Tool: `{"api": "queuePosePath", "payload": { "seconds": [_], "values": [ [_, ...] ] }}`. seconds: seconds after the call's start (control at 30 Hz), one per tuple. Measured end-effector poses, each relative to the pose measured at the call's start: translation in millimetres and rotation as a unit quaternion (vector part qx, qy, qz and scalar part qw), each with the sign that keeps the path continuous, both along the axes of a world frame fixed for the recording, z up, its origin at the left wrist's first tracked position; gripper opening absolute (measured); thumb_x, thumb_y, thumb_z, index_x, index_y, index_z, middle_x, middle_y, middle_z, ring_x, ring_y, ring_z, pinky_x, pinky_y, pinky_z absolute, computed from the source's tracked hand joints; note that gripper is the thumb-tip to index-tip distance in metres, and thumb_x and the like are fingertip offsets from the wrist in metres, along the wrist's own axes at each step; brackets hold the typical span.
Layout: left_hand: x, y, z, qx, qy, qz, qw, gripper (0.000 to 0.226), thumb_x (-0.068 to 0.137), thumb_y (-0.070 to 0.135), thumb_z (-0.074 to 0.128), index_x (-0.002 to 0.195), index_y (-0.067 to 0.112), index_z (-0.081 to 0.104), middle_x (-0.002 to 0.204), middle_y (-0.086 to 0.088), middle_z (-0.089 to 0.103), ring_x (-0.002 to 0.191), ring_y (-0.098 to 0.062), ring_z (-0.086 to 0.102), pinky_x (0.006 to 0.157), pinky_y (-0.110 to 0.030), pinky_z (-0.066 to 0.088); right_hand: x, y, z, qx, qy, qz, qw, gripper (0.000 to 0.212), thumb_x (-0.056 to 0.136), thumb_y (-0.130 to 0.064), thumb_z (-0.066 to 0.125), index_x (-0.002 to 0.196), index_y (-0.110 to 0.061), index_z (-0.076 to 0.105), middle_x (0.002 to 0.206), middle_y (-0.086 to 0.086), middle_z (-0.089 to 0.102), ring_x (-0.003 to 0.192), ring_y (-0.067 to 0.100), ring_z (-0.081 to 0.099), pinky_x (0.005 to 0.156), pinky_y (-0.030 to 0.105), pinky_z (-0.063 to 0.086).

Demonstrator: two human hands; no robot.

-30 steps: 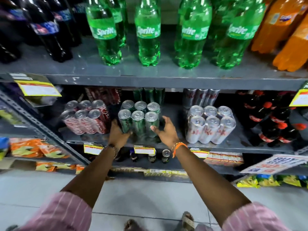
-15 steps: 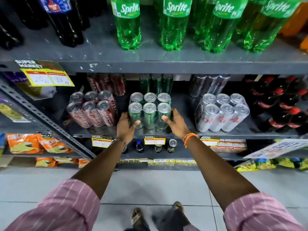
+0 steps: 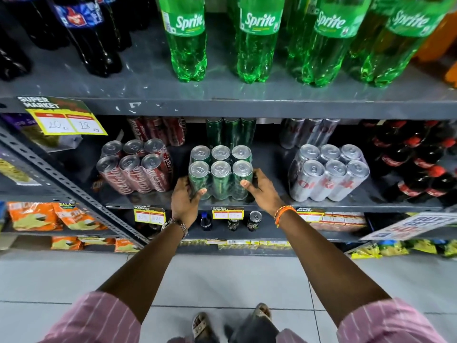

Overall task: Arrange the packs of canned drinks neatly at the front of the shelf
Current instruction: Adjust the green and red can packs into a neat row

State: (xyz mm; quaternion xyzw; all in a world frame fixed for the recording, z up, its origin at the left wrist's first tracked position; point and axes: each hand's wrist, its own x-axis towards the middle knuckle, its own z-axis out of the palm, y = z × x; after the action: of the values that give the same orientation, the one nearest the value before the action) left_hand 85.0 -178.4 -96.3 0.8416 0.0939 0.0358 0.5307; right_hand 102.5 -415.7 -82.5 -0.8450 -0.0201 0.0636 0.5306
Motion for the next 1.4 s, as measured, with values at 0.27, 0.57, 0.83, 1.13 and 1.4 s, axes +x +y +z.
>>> {"api": "queuePosePath", "payload": {
  "seconds": [0.27,0.57,0.83,1.13,1.4],
  "values": [
    [-6.7,0.4,-1.4,-0.050,0.011,-0.002,0.999,0.053,0.085,0.008,0.073,0.131,0.005,0.046,0.131,-0.011,0.065,0.122,-0.021,0.064,0.108,-0.043,0.051,-8.7,1.3,0.9,0.004,0.003,0.000,1.000,0.049,0.093,-0.035,0.062,0.134,-0.012,0.047,0.129,0.002,0.064,0.120,0.017,0.060,0.099,0.026,0.046],
    [-18.0,14.7,19.0,0.013,-0.031,0.030,0.999,0.059,0.084,0.007,0.074,0.137,0.007,0.047,0.137,-0.009,0.062,0.123,-0.017,0.059,0.106,-0.030,0.048,-22.2,11.0,6.9,0.009,-0.036,-0.066,0.997,0.075,0.084,-0.050,0.070,0.143,-0.020,0.035,0.142,0.000,0.044,0.134,0.015,0.040,0.116,0.036,0.034],
    [-32.5,102.6,26.5,0.050,-0.046,0.272,0.960,0.071,0.078,0.012,0.073,0.141,0.006,0.039,0.147,-0.022,0.045,0.137,-0.041,0.044,0.113,-0.057,0.039,-49.2,99.2,58.8,-0.063,-0.355,-0.117,0.925,0.043,0.087,-0.021,0.071,0.124,-0.007,0.054,0.133,0.009,0.051,0.127,0.020,0.043,0.113,0.031,0.033],
    [16.2,196.7,6.8,0.162,0.052,0.051,0.984,0.034,0.076,0.005,0.069,0.109,-0.001,0.061,0.120,-0.023,0.058,0.118,-0.042,0.053,0.104,-0.046,0.043,-1.5,255.4,21.8,-0.068,-0.096,-0.009,0.993,0.071,0.080,-0.023,0.076,0.140,-0.006,0.041,0.136,0.012,0.045,0.130,0.029,0.045,0.114,0.043,0.038],
    [28.5,214.8,0.3,0.082,0.070,0.021,0.994,0.028,0.093,0.013,0.062,0.118,0.000,0.061,0.113,-0.014,0.070,0.103,-0.029,0.065,0.082,-0.029,0.045,23.3,263.1,8.4,0.003,0.028,-0.035,0.999,0.042,0.092,-0.013,0.063,0.130,-0.008,0.046,0.132,0.010,0.060,0.121,0.021,0.056,0.102,0.030,0.042]
  ]
}}
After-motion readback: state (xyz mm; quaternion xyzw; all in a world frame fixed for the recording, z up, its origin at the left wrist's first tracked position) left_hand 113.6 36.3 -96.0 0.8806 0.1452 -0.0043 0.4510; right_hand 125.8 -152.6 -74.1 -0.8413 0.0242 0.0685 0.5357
